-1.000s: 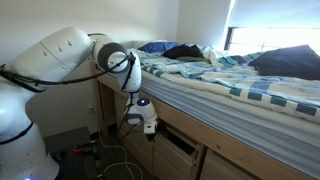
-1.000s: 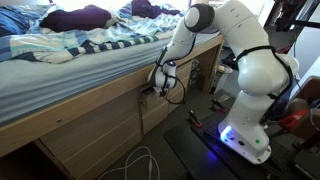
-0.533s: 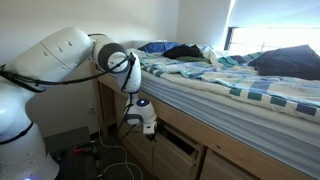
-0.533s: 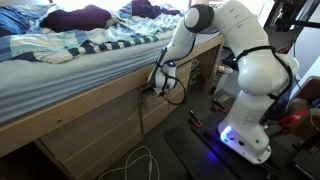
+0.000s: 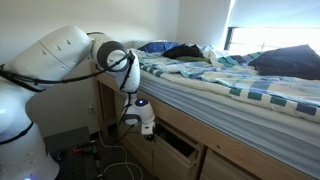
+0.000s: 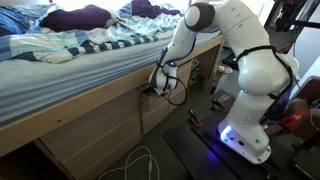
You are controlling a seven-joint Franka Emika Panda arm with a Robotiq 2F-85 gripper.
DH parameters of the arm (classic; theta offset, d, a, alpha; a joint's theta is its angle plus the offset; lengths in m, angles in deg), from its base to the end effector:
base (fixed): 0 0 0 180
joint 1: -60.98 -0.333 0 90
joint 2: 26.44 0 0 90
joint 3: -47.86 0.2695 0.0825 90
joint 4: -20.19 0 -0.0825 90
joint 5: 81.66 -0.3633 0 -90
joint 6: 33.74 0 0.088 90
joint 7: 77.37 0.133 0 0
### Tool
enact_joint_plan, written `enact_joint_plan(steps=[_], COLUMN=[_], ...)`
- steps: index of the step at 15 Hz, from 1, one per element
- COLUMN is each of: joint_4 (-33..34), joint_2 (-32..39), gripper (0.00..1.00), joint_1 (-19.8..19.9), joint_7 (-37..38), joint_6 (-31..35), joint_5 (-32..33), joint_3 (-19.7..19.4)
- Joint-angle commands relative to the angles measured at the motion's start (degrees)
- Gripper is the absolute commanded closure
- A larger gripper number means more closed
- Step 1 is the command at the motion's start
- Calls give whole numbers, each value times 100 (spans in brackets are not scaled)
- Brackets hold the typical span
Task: Open the middle top drawer of the bed cabinet
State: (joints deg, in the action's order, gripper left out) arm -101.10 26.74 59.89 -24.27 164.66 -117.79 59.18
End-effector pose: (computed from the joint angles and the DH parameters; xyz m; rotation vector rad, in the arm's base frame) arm 0.4939 0.0492 -0.0161 -2.1383 1.9099 -0.3842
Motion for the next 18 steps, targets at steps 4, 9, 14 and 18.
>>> enact_joint_plan(steps=[4, 9, 14, 18], joint_4=[-885, -1410, -1969, -2383], joint_2=[-519, -771, -988, -1133], gripper=[87, 88, 88, 87], joint_1=[-285, -413, -455, -616], joint_7=[-7, -22, -5, -1], joint_6=[-7, -9, -12, -47], joint_5=[-361, -381, -360, -403], joint_3=[-162, -229, -227, -299])
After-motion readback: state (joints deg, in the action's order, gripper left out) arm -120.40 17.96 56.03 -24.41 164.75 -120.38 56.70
